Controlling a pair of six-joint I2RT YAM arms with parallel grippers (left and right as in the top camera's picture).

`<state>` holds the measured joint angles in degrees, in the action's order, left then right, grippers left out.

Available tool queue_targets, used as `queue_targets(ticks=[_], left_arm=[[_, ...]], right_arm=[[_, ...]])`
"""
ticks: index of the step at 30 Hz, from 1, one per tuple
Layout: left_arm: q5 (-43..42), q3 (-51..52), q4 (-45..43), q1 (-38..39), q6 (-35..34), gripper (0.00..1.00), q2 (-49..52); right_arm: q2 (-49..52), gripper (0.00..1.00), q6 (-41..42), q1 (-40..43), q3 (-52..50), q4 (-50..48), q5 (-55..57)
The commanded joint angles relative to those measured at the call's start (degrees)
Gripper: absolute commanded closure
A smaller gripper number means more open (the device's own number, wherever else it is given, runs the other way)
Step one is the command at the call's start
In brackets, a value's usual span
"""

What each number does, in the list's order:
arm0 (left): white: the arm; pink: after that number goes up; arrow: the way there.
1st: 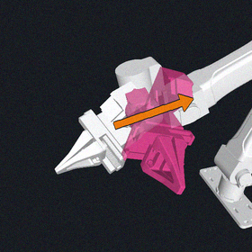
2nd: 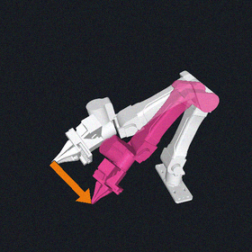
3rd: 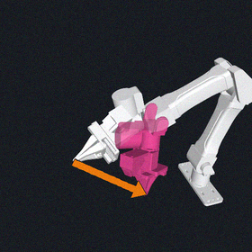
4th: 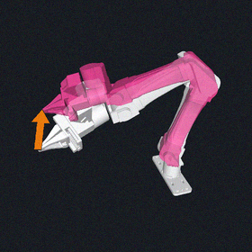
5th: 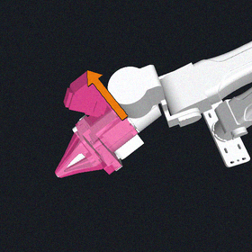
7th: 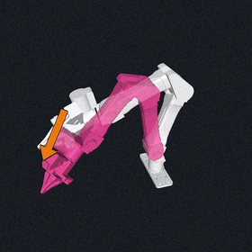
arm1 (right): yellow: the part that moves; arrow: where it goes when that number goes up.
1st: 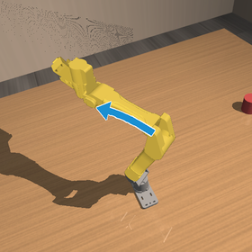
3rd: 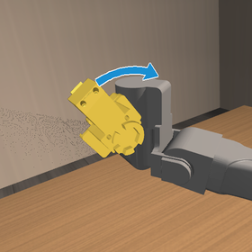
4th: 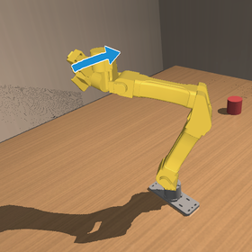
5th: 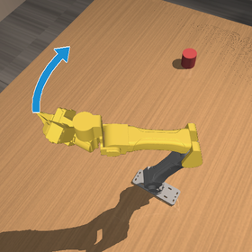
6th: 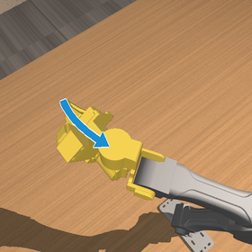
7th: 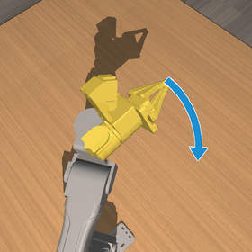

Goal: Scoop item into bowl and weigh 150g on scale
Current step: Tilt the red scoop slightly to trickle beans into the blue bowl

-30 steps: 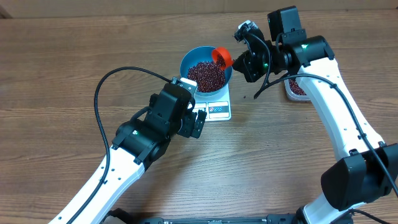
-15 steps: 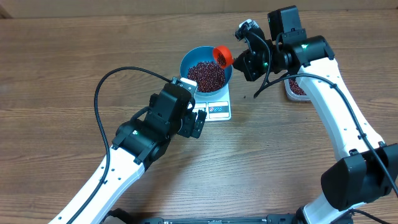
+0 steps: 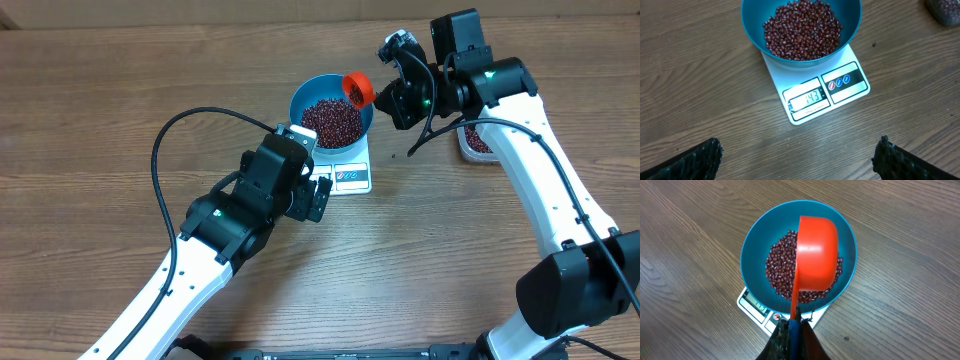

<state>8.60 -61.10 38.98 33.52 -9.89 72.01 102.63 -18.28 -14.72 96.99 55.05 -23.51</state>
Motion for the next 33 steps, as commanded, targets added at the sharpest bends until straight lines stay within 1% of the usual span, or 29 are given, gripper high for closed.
queue_targets(ticks=[1, 29, 32, 33], left_arm=[[-0.6, 0.3, -0.2, -0.3, 0.9, 0.0, 0.0], [-0.6, 0.3, -0.2, -0.3, 0.9, 0.01, 0.0], [-0.6, 0.3, -0.2, -0.3, 0.9, 0.0, 0.0], [-0.6, 0.3, -0.2, -0.3, 0.9, 0.0, 0.0]], right_arm=[[-0.5, 0.96, 0.3, -0.3, 1.7, -0.3, 0.3], [-0.5, 0.96, 0.3, -0.3, 1.7, -0.4, 0.3], [-0.5, 0.97, 0.2, -0.5, 1.7, 0.0, -2.9], [-0.5, 0.96, -0.9, -0.6, 1.7, 0.5, -2.4]])
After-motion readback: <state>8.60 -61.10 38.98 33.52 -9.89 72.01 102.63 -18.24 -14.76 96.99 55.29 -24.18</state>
